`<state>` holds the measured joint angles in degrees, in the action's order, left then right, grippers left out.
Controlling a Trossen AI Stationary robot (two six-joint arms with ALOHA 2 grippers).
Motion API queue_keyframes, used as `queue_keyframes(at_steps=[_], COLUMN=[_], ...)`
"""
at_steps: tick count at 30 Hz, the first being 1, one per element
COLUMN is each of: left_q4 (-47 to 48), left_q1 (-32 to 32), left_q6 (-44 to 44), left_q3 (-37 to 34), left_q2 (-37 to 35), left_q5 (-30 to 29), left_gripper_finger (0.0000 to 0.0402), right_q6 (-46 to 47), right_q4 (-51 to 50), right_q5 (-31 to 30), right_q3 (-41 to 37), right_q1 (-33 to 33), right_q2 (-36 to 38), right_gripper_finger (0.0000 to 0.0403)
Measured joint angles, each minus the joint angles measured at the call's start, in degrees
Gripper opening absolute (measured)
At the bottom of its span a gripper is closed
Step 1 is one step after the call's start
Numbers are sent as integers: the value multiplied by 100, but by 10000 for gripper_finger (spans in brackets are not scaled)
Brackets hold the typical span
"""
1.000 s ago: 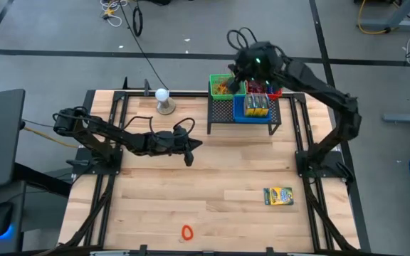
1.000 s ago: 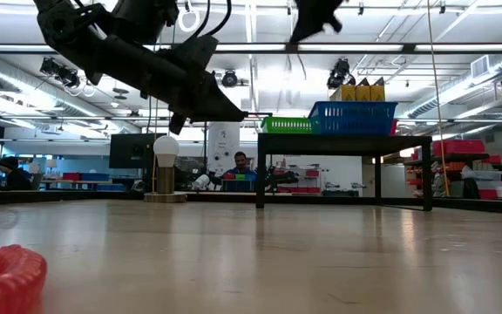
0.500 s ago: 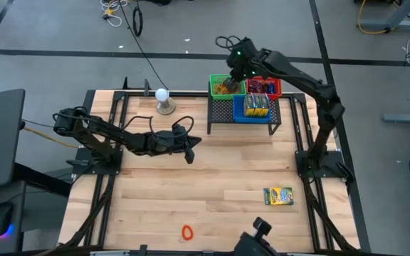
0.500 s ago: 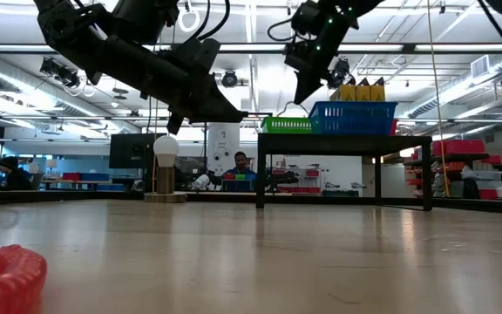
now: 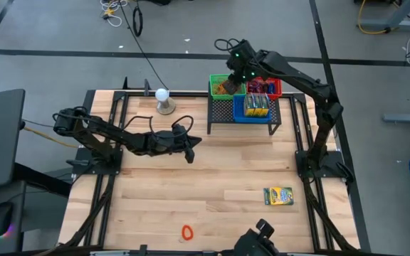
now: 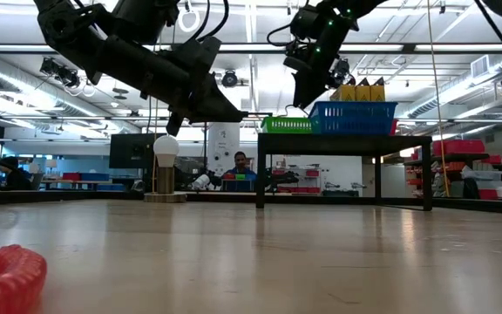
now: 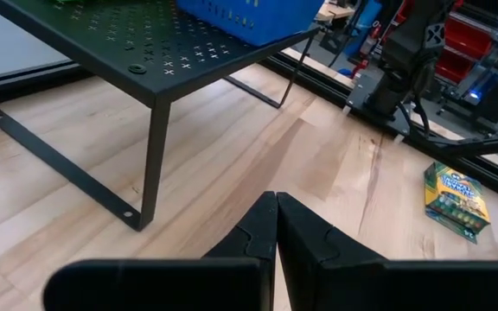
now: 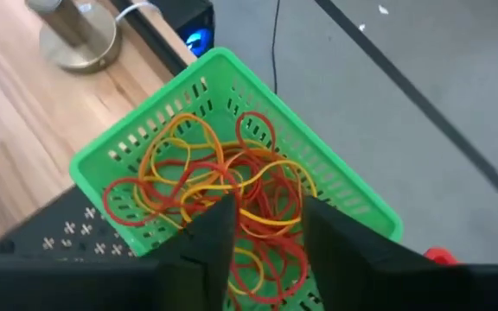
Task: Pick & Place Office Desk Supplies
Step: Put the red rubber band into the green bin, then put the orange spring rope key holder into the red tray on the shelf, then put the orange spiral keychain into the red bin
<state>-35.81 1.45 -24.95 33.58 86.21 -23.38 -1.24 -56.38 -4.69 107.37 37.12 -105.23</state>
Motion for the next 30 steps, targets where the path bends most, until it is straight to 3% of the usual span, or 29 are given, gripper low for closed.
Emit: queue_keyframes(at_steps=[8, 17, 21, 24, 28, 30], left_q4=[2, 7, 7, 12, 75, 266], left_q1=[3, 7, 4, 5, -162, -182], left_q6=[-147, -118, -153, -393, -959, -1010], left_q3=[0, 0, 0, 0, 0, -7], left_q2=[0, 0, 0, 0, 23, 33], left_q5=[266, 661, 695, 760, 1920, 2161], left_gripper_finger=[13, 13, 13, 13, 13, 13], right_q6=[1161, 2824, 2750, 2479, 1837, 1378], right_q4=[-2, 131, 178, 186, 16, -119], right_q5=[4, 225, 289, 589, 363, 112], right_q3=[0, 0, 0, -1, 2, 2], right_q1=[115, 704, 803, 737, 382, 80], right_q2=[2, -5, 13, 263, 855, 1146], right_gripper_finger=[205, 272, 291, 285, 235, 196])
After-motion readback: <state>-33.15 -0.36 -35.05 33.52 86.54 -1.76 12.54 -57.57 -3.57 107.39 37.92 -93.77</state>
